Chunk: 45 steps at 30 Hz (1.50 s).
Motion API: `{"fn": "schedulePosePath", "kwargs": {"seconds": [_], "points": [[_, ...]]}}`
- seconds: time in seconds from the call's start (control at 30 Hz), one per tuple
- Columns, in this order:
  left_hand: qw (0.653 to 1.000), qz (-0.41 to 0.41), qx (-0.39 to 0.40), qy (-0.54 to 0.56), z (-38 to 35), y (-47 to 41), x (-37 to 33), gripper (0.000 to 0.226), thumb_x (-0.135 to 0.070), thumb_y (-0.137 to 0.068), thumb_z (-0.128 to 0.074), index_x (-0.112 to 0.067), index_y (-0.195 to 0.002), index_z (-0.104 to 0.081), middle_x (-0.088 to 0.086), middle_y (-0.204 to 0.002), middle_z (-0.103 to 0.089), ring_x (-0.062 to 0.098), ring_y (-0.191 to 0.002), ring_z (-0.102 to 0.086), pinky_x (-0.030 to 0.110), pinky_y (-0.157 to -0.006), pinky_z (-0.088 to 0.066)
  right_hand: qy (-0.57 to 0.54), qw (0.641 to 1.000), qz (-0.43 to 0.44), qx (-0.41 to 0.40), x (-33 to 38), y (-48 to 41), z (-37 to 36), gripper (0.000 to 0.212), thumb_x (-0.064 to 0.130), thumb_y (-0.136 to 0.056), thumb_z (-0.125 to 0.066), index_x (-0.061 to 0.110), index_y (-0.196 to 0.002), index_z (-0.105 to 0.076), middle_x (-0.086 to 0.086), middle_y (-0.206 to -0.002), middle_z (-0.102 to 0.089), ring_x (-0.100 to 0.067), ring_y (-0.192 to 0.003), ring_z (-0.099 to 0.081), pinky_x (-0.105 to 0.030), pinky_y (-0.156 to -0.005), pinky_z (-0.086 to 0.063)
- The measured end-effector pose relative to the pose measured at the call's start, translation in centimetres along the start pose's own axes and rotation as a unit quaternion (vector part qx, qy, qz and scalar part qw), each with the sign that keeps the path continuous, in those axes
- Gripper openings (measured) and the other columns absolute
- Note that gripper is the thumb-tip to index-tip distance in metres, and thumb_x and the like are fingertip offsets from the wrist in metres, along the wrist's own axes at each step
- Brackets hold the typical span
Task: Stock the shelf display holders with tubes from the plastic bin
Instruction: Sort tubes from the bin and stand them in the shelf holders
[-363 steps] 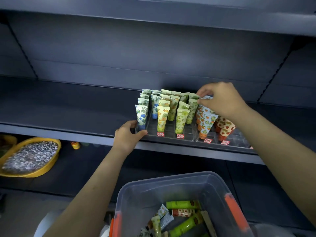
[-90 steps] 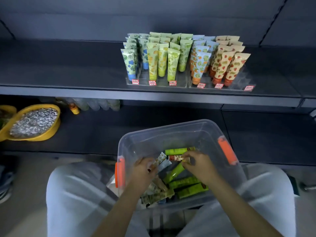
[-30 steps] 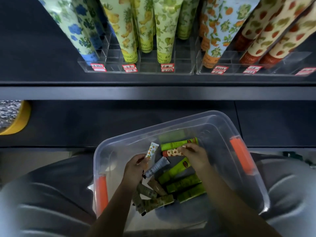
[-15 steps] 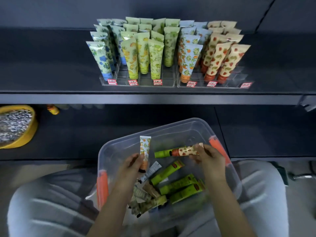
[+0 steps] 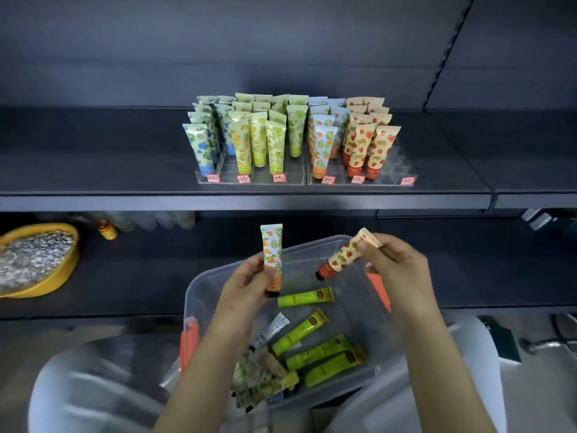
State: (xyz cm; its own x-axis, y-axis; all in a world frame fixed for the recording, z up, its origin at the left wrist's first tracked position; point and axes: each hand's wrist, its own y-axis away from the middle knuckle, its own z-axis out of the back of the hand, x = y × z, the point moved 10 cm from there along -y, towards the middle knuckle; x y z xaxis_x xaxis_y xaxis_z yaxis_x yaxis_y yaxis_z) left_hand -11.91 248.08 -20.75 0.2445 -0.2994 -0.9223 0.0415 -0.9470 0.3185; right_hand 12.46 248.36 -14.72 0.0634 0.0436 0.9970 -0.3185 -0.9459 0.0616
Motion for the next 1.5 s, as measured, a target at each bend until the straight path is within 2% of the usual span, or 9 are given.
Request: {"fn": "schedulePosePath", "kwargs": {"seconds": [0.17,0.27,0.4,0.6,0.8,0.97,1.1,1.3,1.5], "points": [[0.998,-0.026,0.051,-0.023,-3.1,0.4,-2.5,0.023,-0.012,-0.091,-0.059,-0.026,-0.108,-0.066,0.001,-0.11,-0.069,0.016,-0.099,-0.065,0.032,-0.085,-0.052,0.014,0.999,0.041,0.006,2.9,-0.4,0.3,0.008,0.008,-0.084,-0.068,0.015,-0.084,-0.072,-0.008,-0.083,-0.072,-0.012,-0.073,-0.061,-0.028,-0.069,-0.049],[0.997,-0.033,0.07,-0.026,-5.3,0.2,-3.8,0.025,-0.009,-0.091,-0.058,-0.024,-0.11,-0.065,-0.003,-0.105,-0.071,0.013,-0.097,-0.066,0.032,-0.088,-0.053,0.029,0.997,0.075,0.002,4.8,-1.1,1.0,0.013,0.008,-0.084,-0.067,0.019,-0.078,-0.071,0.003,-0.075,-0.072,-0.008,-0.073,-0.064,-0.02,-0.065,-0.051],[0.994,-0.033,0.095,-0.033,-8.6,-0.4,-5.0,0.028,-0.01,-0.09,-0.061,-0.017,-0.117,-0.063,-0.004,-0.1,-0.072,0.014,-0.095,-0.067,0.033,-0.087,-0.053,0.018,0.994,0.103,-0.031,7.4,-2.7,3.1,0.014,0.01,-0.085,-0.067,0.022,-0.08,-0.07,0.011,-0.073,-0.071,-0.005,-0.075,-0.063,-0.02,-0.067,-0.052],[0.99,-0.036,0.123,-0.052,-12.9,-1.7,-6.1,0.024,-0.014,-0.09,-0.061,-0.019,-0.113,-0.064,0.001,-0.105,-0.072,0.015,-0.095,-0.069,0.027,-0.082,-0.057,0.005,0.988,0.151,-0.032,11.4,-6.1,5.4,0.014,0.006,-0.087,-0.064,0.018,-0.087,-0.07,0.006,-0.081,-0.071,-0.008,-0.077,-0.066,-0.019,-0.071,-0.054],[0.988,-0.036,0.126,-0.081,-15.1,-3.4,-6.4,0.027,-0.017,-0.09,-0.061,-0.02,-0.117,-0.064,0.001,-0.108,-0.071,0.017,-0.099,-0.068,0.035,-0.089,-0.054,0.099,0.974,0.201,-0.038,13.8,-10.6,6.3,0.012,0.012,-0.084,-0.069,0.023,-0.082,-0.071,0.0,-0.085,-0.072,-0.019,-0.082,-0.069,-0.038,-0.079,-0.058],[0.986,-0.042,0.128,-0.098,-16.3,-4.7,-6.6,0.025,-0.017,-0.091,-0.06,-0.021,-0.115,-0.064,-0.001,-0.106,-0.071,0.014,-0.096,-0.069,0.035,-0.086,-0.056,0.084,0.973,0.203,-0.063,14.9,-14.8,7.4,0.006,0.014,-0.084,-0.069,0.019,-0.087,-0.071,0.0,-0.09,-0.072,-0.014,-0.087,-0.069,-0.034,-0.081,-0.058],[0.988,-0.043,0.123,-0.084,-16.6,-5.7,-6.8,0.019,-0.015,-0.09,-0.062,-0.031,-0.098,-0.065,-0.007,-0.098,-0.073,0.009,-0.091,-0.069,0.028,-0.078,-0.057,0.126,0.967,0.217,-0.042,15.7,-18.5,6.9,0.007,0.019,-0.085,-0.067,0.024,-0.09,-0.07,0.002,-0.095,-0.071,-0.013,-0.091,-0.068,-0.038,-0.086,-0.055],[0.988,-0.041,0.122,-0.088,-16.4,-6.5,-7.1,0.027,-0.017,-0.09,-0.061,-0.025,-0.115,-0.063,-0.005,-0.108,-0.071,0.009,-0.097,-0.068,0.024,-0.077,-0.057,0.197,0.956,0.215,0.018,15.3,-22.5,4.2,0.008,0.019,-0.086,-0.066,0.02,-0.093,-0.069,-0.003,-0.095,-0.07,-0.018,-0.092,-0.066,-0.039,-0.087,-0.054],[0.988,-0.044,0.121,-0.084,-16.3,-6.7,-7.1,0.025,-0.014,-0.09,-0.061,-0.027,-0.112,-0.064,-0.009,-0.103,-0.072,0.007,-0.095,-0.068,0.022,-0.076,-0.056,0.221,0.952,0.208,0.039,14.8,-23.9,3.0,0.006,0.017,-0.086,-0.066,0.019,-0.091,-0.068,-0.002,-0.093,-0.069,-0.019,-0.093,-0.066,-0.04,-0.088,-0.054]]}}
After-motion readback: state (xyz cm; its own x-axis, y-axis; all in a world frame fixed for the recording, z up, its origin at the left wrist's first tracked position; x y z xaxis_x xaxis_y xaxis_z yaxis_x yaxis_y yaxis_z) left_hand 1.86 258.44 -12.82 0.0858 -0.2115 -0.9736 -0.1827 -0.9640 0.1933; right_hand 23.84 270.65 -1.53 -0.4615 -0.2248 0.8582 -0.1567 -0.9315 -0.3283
